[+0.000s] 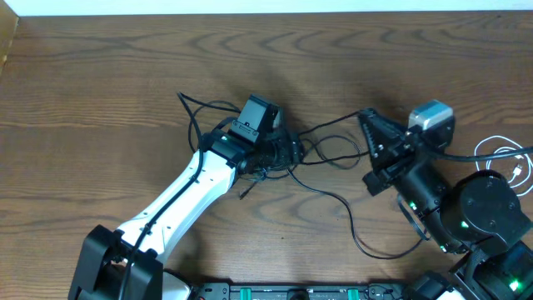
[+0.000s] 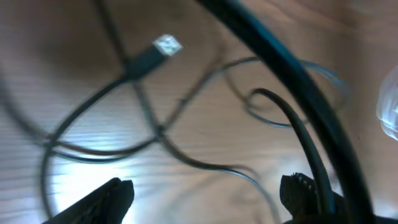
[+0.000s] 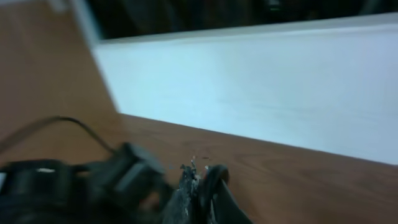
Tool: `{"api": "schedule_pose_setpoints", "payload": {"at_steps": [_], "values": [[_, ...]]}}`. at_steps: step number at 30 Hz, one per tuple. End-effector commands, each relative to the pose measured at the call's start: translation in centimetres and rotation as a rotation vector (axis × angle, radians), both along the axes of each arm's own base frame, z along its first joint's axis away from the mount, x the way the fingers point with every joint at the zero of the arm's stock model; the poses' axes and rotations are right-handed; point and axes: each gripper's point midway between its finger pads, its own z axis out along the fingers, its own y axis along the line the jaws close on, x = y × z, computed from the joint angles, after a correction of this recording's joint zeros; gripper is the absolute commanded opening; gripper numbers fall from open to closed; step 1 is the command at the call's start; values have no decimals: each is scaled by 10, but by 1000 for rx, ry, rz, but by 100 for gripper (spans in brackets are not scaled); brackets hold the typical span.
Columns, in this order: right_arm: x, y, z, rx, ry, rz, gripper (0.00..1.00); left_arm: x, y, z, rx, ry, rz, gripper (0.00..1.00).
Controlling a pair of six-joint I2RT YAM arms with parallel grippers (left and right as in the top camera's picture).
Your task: Untangle cables
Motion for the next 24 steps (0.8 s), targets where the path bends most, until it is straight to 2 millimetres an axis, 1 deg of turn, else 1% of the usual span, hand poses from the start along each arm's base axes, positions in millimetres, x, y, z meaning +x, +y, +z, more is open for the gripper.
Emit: {"api": "schedule_pose_setpoints", "payload": {"at_steps": [1,2,3,5,7,8,9,11,13,15,17,20,23,24], "values": [[-2,-57,37,32,-105,-252,1,15,66,-29,330,-54,152,80],[-1,-58,34,23,-96,-259,1,15,66,-29,331,-51,152,80],[-1,-58,28,4,-77,-262,3,15,66,-29,328,-49,151,72],[1,-57,18,-27,-46,-260,9,16,65,-28,325,-54,153,45],[2,-55,3,-63,-1,-258,13,16,61,-28,305,-56,147,22],[3,-54,-3,-72,21,-258,14,17,58,-27,289,-56,142,14],[4,-54,-11,-88,52,-259,14,17,53,-26,263,-53,133,9],[6,-52,-27,-111,108,-261,17,18,45,-24,218,-52,117,8],[8,-51,-41,-123,165,-265,26,17,34,-21,166,-50,90,8],[10,-49,-54,-128,220,-272,32,16,23,-17,116,-59,30,8],[12,-47,-68,-134,275,-281,40,15,14,-12,80,-78,-32,8],[16,-44,-88,-155,349,-294,47,16,15,-5,82,-119,-74,8],[20,-38,-110,-156,441,-303,56,21,25,4,95,-155,-80,8],[20,-35,-114,-151,462,-294,57,22,30,4,110,-154,-67,11]]}}
